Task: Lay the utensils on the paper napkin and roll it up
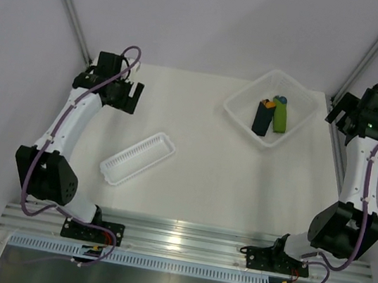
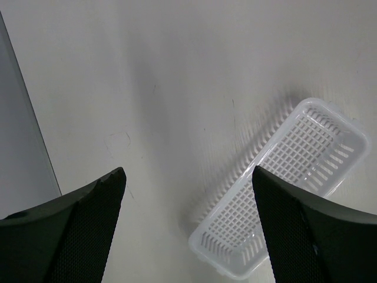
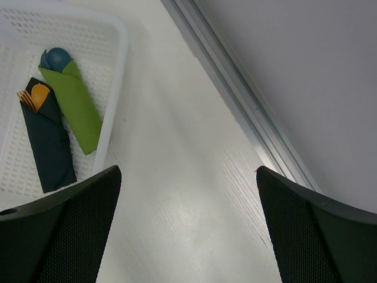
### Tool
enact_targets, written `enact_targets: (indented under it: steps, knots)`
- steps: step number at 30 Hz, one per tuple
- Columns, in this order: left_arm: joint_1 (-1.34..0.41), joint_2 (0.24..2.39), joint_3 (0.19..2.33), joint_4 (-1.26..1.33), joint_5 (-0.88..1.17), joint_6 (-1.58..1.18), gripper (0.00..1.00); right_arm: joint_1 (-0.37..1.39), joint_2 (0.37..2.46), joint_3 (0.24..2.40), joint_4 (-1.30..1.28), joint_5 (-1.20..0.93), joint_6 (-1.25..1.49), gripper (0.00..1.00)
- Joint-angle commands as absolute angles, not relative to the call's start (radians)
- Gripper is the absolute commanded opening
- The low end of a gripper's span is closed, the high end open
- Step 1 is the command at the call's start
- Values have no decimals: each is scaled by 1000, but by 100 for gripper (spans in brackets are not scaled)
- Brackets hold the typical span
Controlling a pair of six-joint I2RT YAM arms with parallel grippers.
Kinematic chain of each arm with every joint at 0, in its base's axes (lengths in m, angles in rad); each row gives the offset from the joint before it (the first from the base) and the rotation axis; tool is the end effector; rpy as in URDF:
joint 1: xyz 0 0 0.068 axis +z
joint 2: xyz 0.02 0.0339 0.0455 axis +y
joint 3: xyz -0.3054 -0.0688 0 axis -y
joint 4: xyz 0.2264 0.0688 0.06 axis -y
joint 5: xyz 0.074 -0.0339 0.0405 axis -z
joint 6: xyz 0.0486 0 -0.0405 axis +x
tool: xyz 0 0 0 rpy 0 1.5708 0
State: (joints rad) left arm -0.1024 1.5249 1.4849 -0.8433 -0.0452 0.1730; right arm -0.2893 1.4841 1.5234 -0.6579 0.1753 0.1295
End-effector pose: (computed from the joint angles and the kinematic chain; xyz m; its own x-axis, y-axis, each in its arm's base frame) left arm 0.3110 -0.0297 0.3748 -0.7446 0.2494 -0.6191 0.2048 0.9682 0.1436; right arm 0.3011 -0.0985 0.4159 -0.4973 0.2807 -0.8209 0.4854 0.8743 0.0049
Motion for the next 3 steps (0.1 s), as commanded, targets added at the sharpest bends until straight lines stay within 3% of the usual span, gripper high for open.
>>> enact_targets:
  steps: [1, 3]
  knots:
    - [-101, 1477, 1477, -819, -12, 147, 91, -290, 1436, 1487, -588, 204, 136, 99]
    - [-101, 1471, 1479, -830, -8, 150, 91, -291, 1414, 1464, -563, 227, 140, 99]
